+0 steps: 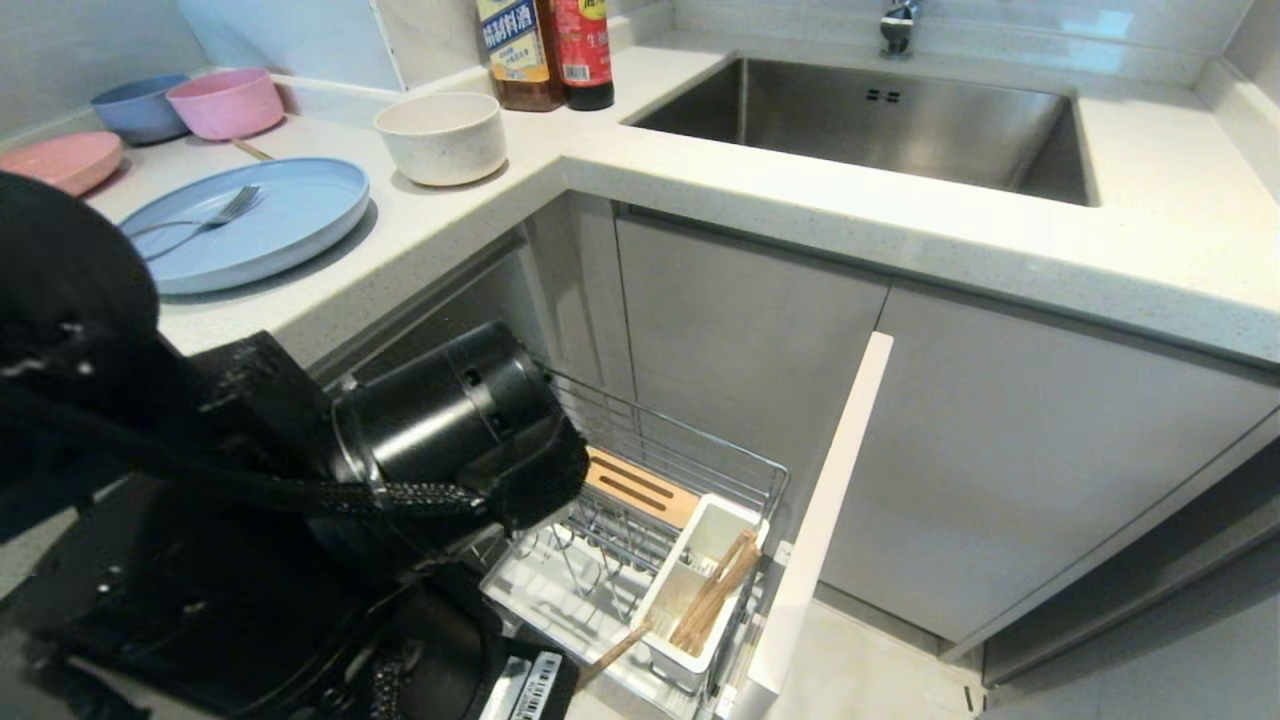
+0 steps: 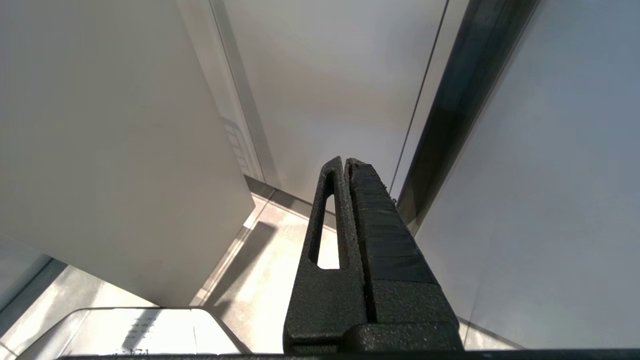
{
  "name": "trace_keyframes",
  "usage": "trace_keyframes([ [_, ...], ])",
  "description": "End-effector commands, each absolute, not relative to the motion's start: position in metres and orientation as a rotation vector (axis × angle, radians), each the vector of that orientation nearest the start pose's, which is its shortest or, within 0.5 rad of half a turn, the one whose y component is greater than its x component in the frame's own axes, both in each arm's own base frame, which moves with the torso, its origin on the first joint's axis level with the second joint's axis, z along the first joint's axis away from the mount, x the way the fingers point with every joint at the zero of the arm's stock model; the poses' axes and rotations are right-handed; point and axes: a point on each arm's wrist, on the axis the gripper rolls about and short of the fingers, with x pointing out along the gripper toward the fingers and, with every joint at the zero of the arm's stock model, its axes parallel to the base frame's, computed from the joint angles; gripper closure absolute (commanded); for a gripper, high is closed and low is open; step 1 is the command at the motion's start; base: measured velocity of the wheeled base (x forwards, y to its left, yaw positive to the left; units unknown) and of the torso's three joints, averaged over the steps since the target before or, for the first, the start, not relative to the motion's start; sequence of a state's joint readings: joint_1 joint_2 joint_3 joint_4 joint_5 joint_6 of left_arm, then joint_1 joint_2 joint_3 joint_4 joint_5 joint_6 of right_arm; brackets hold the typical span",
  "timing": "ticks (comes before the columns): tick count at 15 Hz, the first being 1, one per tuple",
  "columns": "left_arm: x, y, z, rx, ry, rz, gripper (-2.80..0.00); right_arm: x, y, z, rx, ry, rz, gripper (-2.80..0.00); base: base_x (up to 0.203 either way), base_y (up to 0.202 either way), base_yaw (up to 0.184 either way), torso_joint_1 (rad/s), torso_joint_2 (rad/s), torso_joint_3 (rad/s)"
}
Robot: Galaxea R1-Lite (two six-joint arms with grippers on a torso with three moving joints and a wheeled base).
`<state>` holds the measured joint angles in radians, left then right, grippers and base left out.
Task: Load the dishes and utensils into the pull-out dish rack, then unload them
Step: Pick up the chopsticks and place it in the cupboard
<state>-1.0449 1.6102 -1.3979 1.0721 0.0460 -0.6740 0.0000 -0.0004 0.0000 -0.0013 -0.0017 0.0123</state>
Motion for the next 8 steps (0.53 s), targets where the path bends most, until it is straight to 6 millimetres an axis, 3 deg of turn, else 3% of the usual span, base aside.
trace_keyframes([
  [1, 0.118, -0.202, 0.228, 0.183, 1.352, -0.414, 0.0, -0.023, 0.0, 0.075, 0.012, 0.0, -0.002, 0.0, 0.0, 0.0, 0.0, 0.0, 0.0, 0.0],
  [4, 0.128, -0.216, 0.214, 0.204, 1.365, -0.407, 0.0, -0.023, 0.0, 0.076, 0.012, -0.001, -0.002, 0.0, 0.0, 0.0, 0.0, 0.0, 0.0, 0.0],
  [8, 0.156, -0.23, 0.191, 0.233, 1.373, -0.392, 0.0, -0.023, 0.0, 0.075, 0.012, 0.0, -0.002, 0.0, 0.0, 0.0, 0.0, 0.0, 0.0, 0.0],
])
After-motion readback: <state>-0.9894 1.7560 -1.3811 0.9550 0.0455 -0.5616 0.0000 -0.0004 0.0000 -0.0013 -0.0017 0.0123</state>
